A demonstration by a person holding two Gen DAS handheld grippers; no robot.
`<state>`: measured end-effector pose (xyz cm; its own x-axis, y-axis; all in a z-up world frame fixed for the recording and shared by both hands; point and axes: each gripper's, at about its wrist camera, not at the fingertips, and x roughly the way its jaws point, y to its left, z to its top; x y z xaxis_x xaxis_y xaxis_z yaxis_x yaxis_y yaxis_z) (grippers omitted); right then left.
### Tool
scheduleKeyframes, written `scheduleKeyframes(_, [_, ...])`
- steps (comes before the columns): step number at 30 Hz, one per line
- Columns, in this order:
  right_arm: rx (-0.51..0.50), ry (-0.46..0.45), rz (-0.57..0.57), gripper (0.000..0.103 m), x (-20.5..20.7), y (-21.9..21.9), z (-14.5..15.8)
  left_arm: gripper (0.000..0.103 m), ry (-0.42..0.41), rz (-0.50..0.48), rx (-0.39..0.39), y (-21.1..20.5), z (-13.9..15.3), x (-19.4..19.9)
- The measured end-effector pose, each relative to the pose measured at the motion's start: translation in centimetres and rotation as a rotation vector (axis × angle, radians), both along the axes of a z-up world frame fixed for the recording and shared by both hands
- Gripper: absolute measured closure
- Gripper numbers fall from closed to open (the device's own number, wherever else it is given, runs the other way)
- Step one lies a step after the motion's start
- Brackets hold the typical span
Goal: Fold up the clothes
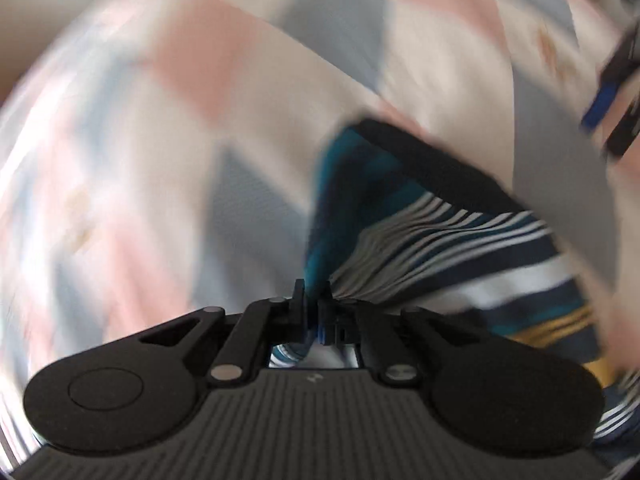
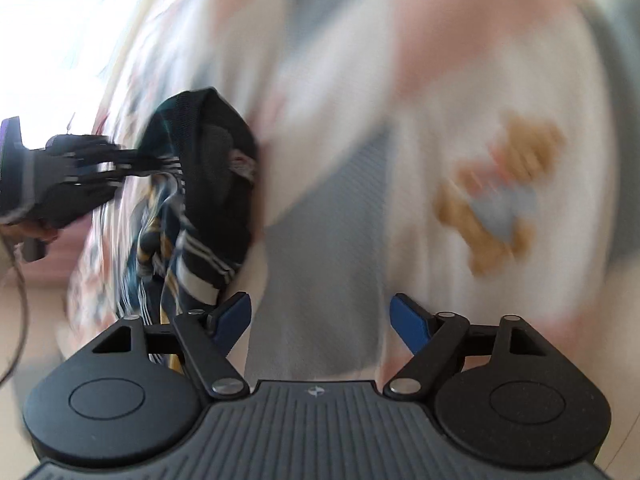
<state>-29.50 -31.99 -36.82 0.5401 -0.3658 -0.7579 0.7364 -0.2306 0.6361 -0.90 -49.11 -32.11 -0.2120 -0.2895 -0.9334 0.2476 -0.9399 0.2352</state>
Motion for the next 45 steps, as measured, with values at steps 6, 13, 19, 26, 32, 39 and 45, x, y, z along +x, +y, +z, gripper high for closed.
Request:
scheduleKeyframes(6, [-0.248,0.086,0.322,0.034,4.6,-4.8,2.6,0.101,-0.047,0.453,-0.129,10.6,7.3,16.4])
scheduleKeyframes(13, [-0.435,0.0,0.713,0.034,15.7,-12.0,2.8,0.1,-0.118,0.853,-0.082,21.1,3.4,28.7])
scheduleKeyframes(19, [-0.481,-0.144,0.953,0.034,23.5,-16.9,0.1,0.1,-0.112,1.053,-0.043,24.1,-1.7,34.1])
scheduleKeyframes(26, [-0.448,-0.304,1.099,0.027,29.4,-20.8,-3.0,0.099,-0.011,1.175,-0.011,23.5,-5.3,36.4])
scheduleKeyframes(32, [-0.474,-0.174,1.155,0.091,29.3,-16.5,0.4,0.099,0.059,1.242,-0.056,24.5,-5.1,35.7])
scheduleKeyframes(39, [-0.952,0.468,0.889,0.094,25.9,-0.5,14.2,0.099,0.207,1.356,-0.424,27.1,5.0,32.3])
scheduleKeyframes(45, [-1.241,0.718,0.628,0.094,26.5,5.6,25.2,0.1,0.398,1.376,-0.774,30.0,17.3,29.6])
